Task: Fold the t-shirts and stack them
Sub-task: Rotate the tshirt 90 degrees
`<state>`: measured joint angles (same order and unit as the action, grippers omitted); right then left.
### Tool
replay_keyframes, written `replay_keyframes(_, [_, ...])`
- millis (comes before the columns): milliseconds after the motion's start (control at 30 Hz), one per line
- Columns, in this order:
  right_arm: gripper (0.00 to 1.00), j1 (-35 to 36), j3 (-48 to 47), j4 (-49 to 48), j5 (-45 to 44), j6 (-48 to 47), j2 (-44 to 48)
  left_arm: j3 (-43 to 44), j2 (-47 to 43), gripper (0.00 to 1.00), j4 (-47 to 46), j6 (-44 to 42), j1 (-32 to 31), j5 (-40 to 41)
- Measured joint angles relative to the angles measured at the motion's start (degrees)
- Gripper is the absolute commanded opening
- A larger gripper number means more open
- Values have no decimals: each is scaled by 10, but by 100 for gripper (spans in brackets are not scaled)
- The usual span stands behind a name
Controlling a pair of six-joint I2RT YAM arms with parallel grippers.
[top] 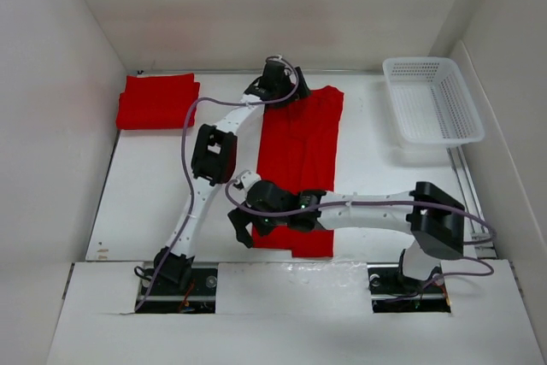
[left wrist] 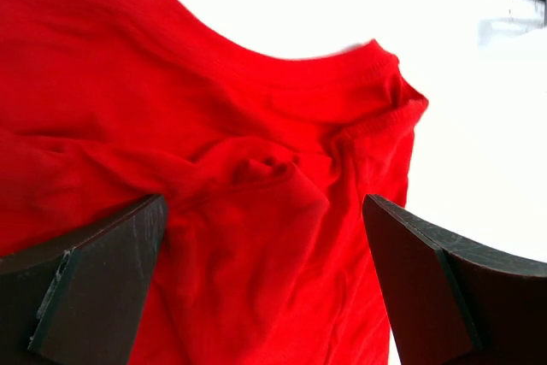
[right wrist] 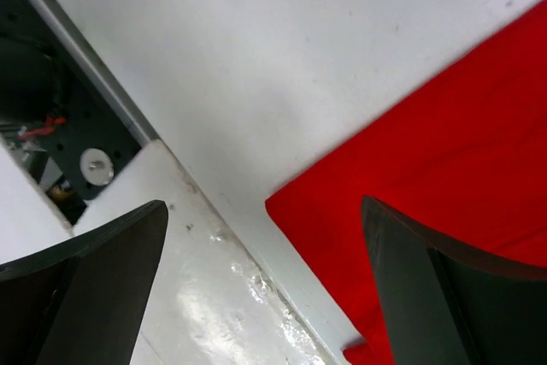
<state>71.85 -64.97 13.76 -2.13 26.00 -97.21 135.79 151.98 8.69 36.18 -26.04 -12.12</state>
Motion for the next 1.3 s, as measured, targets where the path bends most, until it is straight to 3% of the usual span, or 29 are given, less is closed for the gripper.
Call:
replay_keyframes(233, [100,-10,-6,19,-36,-7,90,-3,-8,99,-11,7,26,-25])
replay_keyframes(367, [100,-59,4,27,-43,5,148,-15,-53,99,11,-1,37,-5])
replay_keyframes(533, [100,-192,30,52,-49,22,197,-95,-207,99,43,-19,57,33])
replay_keyframes(700, [100,-318,38,87,-69,25,190,-258,-427,99,51,-50,82,106])
replay_keyframes(867, [100,-358,-14,132,-132,28,96,-547,-660,99,20,-44,85,167])
replay_keyframes(1033, [100,-386,-162,170,-172,50,-66,-837,-845,99,-1,-11,65,158])
replay_keyframes(1167, [100,-427,-266,182,-178,64,-174,-955,-962,99,6,13,54,119])
replay_keyframes(1300, [100,-456,-367,187,-176,63,-271,-999,-1040,99,4,30,54,94])
